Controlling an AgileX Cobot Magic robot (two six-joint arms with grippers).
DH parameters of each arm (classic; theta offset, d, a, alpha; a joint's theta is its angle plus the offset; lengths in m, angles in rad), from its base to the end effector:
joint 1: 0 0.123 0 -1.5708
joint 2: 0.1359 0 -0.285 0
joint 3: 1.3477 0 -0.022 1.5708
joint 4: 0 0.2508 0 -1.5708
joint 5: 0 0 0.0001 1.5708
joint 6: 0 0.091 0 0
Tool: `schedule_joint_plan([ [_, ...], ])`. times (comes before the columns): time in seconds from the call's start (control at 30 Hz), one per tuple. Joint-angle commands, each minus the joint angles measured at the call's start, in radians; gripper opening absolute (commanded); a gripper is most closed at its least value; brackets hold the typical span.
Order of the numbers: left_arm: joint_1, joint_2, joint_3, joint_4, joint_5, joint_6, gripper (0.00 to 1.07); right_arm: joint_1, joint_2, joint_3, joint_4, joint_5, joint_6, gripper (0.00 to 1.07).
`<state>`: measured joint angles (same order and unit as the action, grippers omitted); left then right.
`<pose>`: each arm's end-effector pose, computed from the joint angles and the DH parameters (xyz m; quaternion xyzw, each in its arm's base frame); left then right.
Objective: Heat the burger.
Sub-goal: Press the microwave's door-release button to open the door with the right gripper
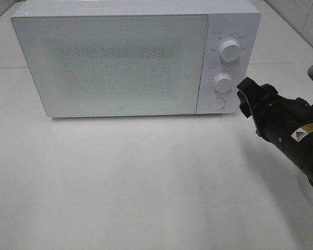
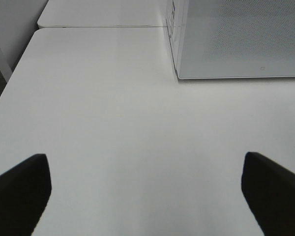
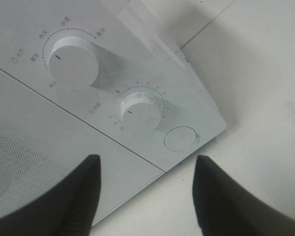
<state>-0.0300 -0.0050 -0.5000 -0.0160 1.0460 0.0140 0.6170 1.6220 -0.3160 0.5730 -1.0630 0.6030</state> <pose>-0.0050 -0.0011 0.2785 0.0189 0.8478 -0.0122 0.5298 0.2191 0.1026 0.1566 0.2598 0.7308 0.2765 0.5674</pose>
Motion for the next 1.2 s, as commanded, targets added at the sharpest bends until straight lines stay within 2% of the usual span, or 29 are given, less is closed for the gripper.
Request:
schedule_joint_plan([
  [0.03, 0.003, -0.023, 0.004, -0.006, -0.009, 0.001, 0.98, 0.005, -0.002, -0.005, -0.002, 0.02, 0.112, 0.35],
  [0.1, 0.003, -0.023, 0.004, -0.006, -0.009, 0.001, 0.98, 0.005, -0.002, -0.005, -0.002, 0.029, 0.163, 0.31],
  [0.13, 0.003, -0.023, 0.004, -0.006, -0.009, 0.001, 0.98, 0.005, -0.002, -0.005, -0.002, 0.049, 0.273, 0.22],
  [0.17, 0.003, -0.023, 0.004, -0.006, -0.009, 0.001, 0.98, 0.005, -0.002, -0.005, -0.002, 0.049, 0.273, 0.22],
  [0.2, 0.003, -0.023, 0.004, -0.006, -0.009, 0.001, 0.98, 0.005, -0.002, -0.005, -0.002, 0.06, 0.398, 0.14],
  [0.4, 0.003, -0.023, 0.004, -0.006, -0.009, 0.001, 0.98, 0.005, -0.002, -0.005, -0.005, 0.073, 0.556, 0.02],
  [0.53, 0.003, -0.023, 0.004, -0.006, -0.009, 0.001, 0.98, 0.005, -0.002, -0.005, -0.005, 0.095, 0.584, 0.0],
  [0.7, 0.003, -0.023, 0.004, -0.006, -0.009, 0.001, 0.98, 0.005, 0.002, -0.005, -0.004, 0.162, 0.728, 0.0],
  [1.03, 0.003, -0.023, 0.004, -0.006, -0.009, 0.001, 0.98, 0.001, 0.08, -0.031, -0.002, 0.153, 0.749, 0.0],
  [1.13, 0.003, -0.023, 0.004, -0.006, -0.009, 0.001, 0.98, 0.001, 0.106, -0.052, -0.016, 0.149, 0.762, 0.0],
  [1.2, 0.003, -0.023, 0.004, -0.006, -0.009, 0.001, 0.98, -0.027, 0.129, -0.075, -0.072, 0.148, 0.791, 0.0],
])
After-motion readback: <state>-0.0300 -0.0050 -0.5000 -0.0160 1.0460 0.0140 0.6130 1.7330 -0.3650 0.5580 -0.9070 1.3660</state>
